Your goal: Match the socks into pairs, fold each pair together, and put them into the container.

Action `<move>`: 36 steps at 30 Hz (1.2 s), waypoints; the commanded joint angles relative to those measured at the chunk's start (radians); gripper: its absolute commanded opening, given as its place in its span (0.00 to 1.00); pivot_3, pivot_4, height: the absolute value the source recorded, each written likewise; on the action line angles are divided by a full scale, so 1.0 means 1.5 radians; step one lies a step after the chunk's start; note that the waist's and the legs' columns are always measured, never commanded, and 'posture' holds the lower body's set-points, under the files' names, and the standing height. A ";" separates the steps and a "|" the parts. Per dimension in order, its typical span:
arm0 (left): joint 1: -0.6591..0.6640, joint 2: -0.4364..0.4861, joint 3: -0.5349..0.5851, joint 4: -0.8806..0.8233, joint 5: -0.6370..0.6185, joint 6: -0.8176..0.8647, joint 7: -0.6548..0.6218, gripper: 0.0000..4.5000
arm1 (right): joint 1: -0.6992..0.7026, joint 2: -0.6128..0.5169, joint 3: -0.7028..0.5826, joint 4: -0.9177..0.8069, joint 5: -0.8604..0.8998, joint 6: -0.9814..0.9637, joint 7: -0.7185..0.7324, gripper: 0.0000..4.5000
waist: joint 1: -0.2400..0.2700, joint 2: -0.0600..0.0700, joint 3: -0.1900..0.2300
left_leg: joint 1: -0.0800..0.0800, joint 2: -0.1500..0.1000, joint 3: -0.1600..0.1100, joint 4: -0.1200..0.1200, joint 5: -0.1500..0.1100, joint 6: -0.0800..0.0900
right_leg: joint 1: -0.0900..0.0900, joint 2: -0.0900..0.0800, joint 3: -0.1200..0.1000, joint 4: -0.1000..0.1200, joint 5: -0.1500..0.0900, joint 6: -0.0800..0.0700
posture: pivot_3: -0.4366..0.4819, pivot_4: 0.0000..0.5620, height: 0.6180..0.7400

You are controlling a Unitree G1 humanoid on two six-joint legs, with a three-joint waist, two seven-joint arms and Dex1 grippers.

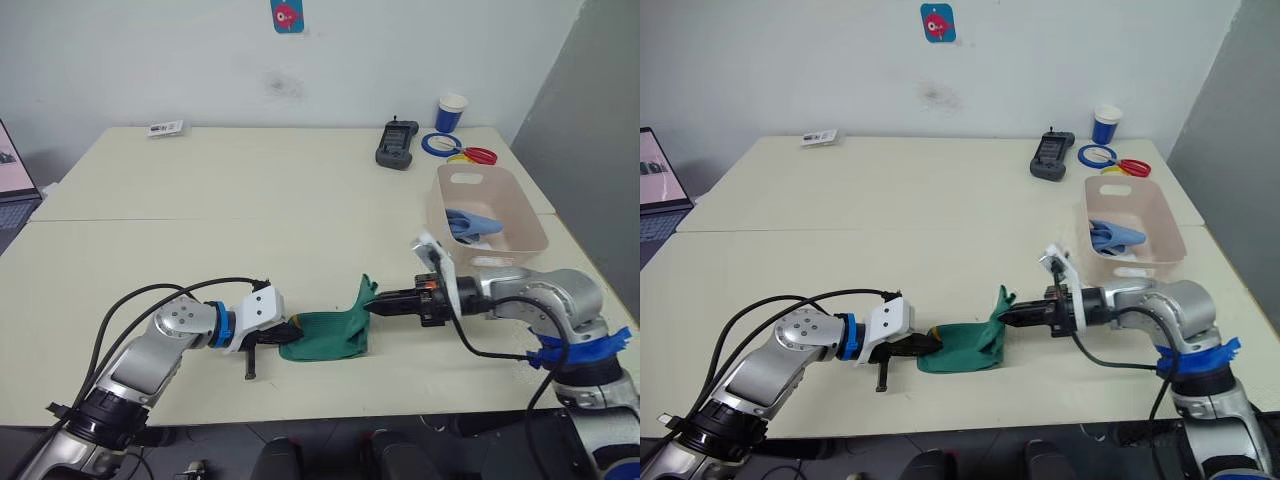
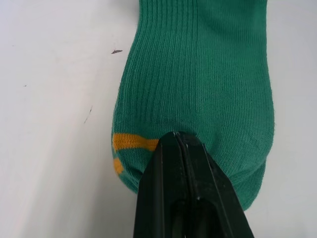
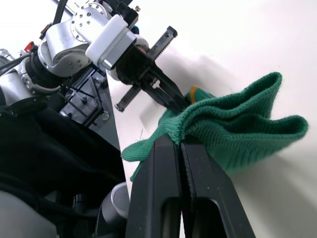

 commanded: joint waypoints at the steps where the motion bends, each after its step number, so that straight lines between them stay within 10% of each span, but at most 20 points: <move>1: 0.007 -0.007 -0.023 0.032 0.026 0.025 0.005 0.00 | -0.030 0.043 0.032 0.003 -0.007 -0.023 -0.016 0.01 | 0.000 0.001 0.000 | 0.000 0.000 0.000 0.000 0.000 0.000 | 0.000 0.000 0.000 0.000 0.000 0.000 | 0.48 0.27 1.00; 14: 0.003 -0.010 -0.020 0.036 0.027 0.030 0.002 0.00 | -0.063 0.126 0.168 0.125 -0.119 -0.152 0.017 0.01 | 0.002 0.001 -0.002 | -0.001 0.000 0.000 0.000 0.000 0.000 | 0.000 0.000 0.000 0.000 0.000 0.000 | 0.48 0.27 1.00; 26: 0.003 -0.012 -0.020 0.040 0.031 0.025 0.005 0.00 | -0.050 0.117 0.012 0.053 -0.007 -0.013 -0.032 0.94 | 0.002 0.001 -0.002 | -0.001 0.000 0.000 0.000 0.000 0.000 | 0.000 0.000 0.000 0.000 0.000 0.000 | 0.48 0.27 1.00; 36: 0.005 -0.007 -0.019 0.035 0.031 0.021 0.001 0.00 | 0.060 0.036 -0.058 -0.031 0.011 0.128 -0.135 0.94 | 0.001 0.001 -0.002 | -0.001 0.000 0.000 0.000 0.000 0.000 | 0.000 0.000 0.000 0.000 0.000 0.000 | 0.48 0.27 1.00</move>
